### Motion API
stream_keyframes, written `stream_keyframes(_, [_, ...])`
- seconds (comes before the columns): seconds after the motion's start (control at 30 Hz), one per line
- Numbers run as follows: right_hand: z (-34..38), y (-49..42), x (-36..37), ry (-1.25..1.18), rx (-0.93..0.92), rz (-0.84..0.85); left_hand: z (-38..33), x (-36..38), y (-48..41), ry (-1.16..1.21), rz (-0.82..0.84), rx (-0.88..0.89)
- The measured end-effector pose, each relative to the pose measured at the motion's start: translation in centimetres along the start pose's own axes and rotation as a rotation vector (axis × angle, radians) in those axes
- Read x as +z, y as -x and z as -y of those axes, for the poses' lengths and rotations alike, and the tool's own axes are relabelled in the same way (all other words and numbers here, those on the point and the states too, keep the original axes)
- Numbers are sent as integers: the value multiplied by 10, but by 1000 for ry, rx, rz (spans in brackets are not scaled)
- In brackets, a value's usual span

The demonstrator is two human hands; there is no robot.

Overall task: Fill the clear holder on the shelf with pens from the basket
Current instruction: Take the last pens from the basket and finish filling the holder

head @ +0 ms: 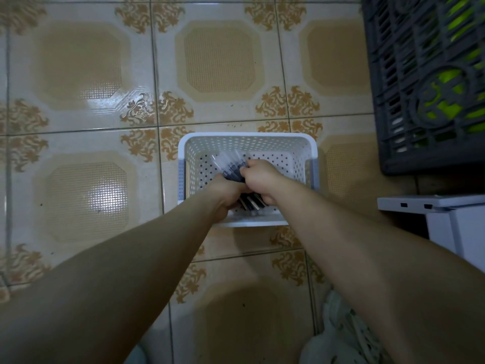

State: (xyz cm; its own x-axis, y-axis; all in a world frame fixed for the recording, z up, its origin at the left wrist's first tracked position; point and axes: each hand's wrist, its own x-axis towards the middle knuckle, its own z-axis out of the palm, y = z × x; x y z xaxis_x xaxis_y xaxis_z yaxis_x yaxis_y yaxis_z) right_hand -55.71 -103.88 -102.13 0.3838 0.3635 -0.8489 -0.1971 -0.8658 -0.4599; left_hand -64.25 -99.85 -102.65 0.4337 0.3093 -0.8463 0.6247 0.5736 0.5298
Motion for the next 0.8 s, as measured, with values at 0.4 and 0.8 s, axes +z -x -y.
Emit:
stream_keyframes(0.4, [-2,6,-6,-259,-12,55,-1,0,1,54,-68,89])
stream_keyframes(0.8, [23,68,-48,-326,-189,-77,-47,11,51,-7,16,294])
